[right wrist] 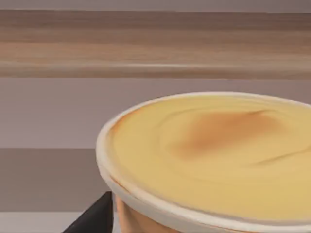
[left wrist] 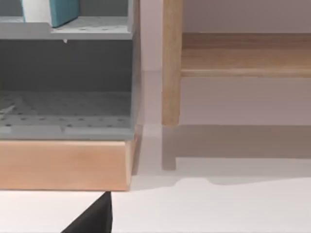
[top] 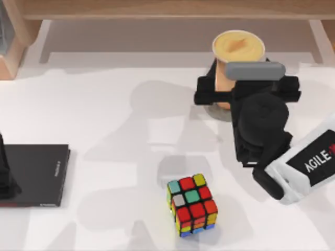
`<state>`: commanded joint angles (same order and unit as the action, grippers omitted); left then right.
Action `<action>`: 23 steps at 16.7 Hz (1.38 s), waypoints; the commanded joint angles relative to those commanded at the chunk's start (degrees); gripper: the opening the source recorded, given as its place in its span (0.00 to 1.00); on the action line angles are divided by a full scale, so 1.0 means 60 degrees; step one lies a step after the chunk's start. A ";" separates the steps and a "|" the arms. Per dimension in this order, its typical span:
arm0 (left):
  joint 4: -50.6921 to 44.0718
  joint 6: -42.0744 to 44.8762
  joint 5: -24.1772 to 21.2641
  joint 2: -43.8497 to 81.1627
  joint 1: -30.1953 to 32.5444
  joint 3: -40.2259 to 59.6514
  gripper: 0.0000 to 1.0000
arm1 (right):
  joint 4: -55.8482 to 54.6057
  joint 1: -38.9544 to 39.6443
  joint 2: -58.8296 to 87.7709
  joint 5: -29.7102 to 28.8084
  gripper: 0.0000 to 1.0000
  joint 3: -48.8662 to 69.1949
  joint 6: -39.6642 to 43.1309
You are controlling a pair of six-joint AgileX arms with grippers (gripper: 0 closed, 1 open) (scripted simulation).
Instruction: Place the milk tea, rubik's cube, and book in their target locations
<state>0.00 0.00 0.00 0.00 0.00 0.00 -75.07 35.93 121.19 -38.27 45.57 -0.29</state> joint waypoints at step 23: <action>0.0000 0.0000 0.0000 0.0000 0.0000 0.0000 1.00 | 1.0958 0.0715 -0.1563 0.2297 1.00 0.5264 -0.2082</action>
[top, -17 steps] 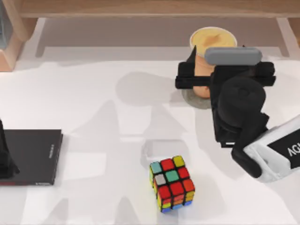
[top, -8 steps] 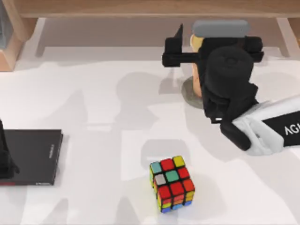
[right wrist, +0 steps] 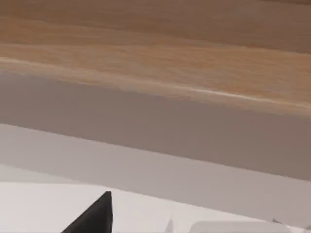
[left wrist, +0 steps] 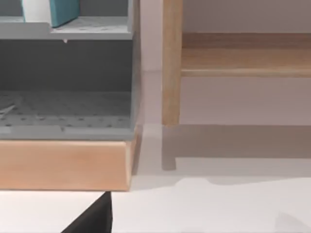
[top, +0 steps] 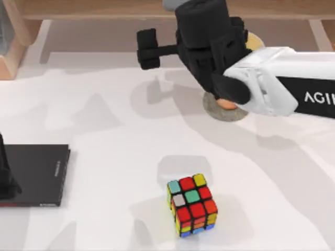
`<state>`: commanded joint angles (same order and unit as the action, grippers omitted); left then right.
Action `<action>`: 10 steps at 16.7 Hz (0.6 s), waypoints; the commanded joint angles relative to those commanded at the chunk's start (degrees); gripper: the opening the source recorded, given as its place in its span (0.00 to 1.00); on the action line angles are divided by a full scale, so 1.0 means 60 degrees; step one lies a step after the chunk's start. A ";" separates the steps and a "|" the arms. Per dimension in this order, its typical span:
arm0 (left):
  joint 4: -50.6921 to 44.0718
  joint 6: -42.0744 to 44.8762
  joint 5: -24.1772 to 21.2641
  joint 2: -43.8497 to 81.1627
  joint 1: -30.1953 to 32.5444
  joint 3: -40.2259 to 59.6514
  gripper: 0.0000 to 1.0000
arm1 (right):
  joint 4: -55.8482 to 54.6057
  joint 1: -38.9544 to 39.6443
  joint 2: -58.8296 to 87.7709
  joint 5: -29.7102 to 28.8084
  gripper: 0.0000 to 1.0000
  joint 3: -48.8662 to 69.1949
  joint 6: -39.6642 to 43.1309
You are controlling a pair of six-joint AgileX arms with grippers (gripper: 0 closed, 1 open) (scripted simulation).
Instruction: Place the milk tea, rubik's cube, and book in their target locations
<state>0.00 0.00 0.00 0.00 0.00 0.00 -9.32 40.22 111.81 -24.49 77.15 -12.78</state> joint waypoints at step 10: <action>0.0000 0.0000 0.0000 0.0000 0.0000 0.0000 1.00 | 1.0540 0.1223 0.0235 0.3095 1.00 0.2827 -0.2743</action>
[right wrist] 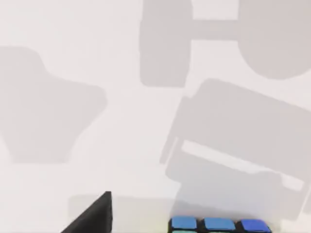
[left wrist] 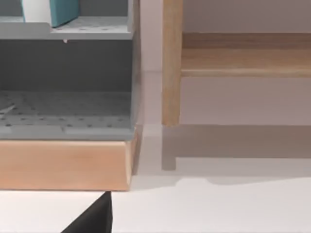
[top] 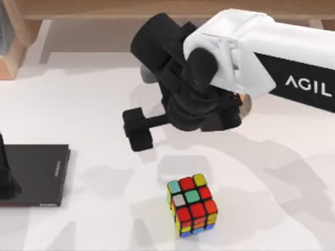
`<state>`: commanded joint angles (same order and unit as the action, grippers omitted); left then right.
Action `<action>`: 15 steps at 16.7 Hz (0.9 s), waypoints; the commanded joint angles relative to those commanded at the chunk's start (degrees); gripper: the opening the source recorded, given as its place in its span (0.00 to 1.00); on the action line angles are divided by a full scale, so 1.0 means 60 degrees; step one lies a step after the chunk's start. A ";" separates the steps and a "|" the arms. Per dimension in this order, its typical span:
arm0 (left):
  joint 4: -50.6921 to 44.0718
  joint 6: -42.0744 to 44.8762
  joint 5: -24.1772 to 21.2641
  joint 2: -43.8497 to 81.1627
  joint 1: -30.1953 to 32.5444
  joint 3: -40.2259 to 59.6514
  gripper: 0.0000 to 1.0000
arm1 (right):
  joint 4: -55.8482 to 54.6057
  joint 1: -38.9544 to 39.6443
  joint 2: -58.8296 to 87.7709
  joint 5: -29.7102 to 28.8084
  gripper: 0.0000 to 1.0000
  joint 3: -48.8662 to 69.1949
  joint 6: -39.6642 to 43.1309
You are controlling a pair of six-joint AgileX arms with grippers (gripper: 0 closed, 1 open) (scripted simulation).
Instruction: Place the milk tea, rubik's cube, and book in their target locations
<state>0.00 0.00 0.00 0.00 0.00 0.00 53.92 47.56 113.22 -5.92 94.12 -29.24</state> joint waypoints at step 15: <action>0.0000 0.0000 0.0000 0.0000 0.0000 0.0000 1.00 | 0.1964 0.0486 0.0145 0.0977 1.00 -0.0722 -0.0792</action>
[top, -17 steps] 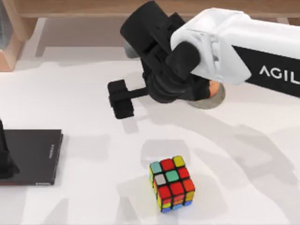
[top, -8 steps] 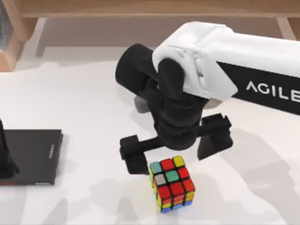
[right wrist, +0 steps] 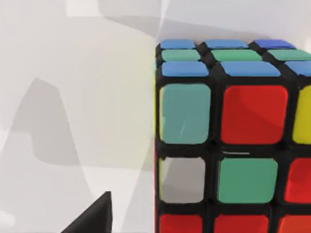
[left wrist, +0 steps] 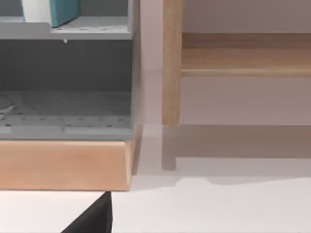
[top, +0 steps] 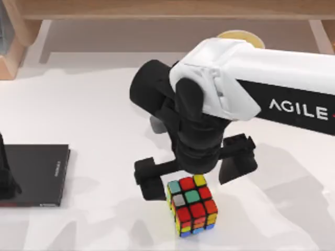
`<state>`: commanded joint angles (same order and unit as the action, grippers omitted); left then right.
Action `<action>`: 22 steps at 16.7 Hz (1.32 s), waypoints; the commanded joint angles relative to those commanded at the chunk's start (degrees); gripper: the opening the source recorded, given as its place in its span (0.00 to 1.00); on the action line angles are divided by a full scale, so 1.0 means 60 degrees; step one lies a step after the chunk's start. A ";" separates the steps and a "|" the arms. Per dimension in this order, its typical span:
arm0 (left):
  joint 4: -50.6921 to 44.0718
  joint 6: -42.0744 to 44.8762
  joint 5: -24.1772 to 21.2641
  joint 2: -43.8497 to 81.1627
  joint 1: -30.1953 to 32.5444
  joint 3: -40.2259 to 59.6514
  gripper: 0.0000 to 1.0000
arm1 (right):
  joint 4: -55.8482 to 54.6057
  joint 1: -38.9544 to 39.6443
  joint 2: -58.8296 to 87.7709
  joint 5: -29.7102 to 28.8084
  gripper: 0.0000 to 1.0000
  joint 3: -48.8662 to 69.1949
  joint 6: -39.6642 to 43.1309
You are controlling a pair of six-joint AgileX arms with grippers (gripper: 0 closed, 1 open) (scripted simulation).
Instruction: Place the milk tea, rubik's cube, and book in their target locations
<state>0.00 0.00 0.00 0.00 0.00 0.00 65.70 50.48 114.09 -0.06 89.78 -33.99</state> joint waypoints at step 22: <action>0.0000 0.0000 0.0000 0.0000 0.0000 0.0000 1.00 | -0.1474 0.0038 0.0363 -0.0003 0.02 -0.1109 -0.0044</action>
<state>0.00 0.00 0.00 0.00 0.00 0.00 56.86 50.70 116.27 -0.08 83.13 -34.25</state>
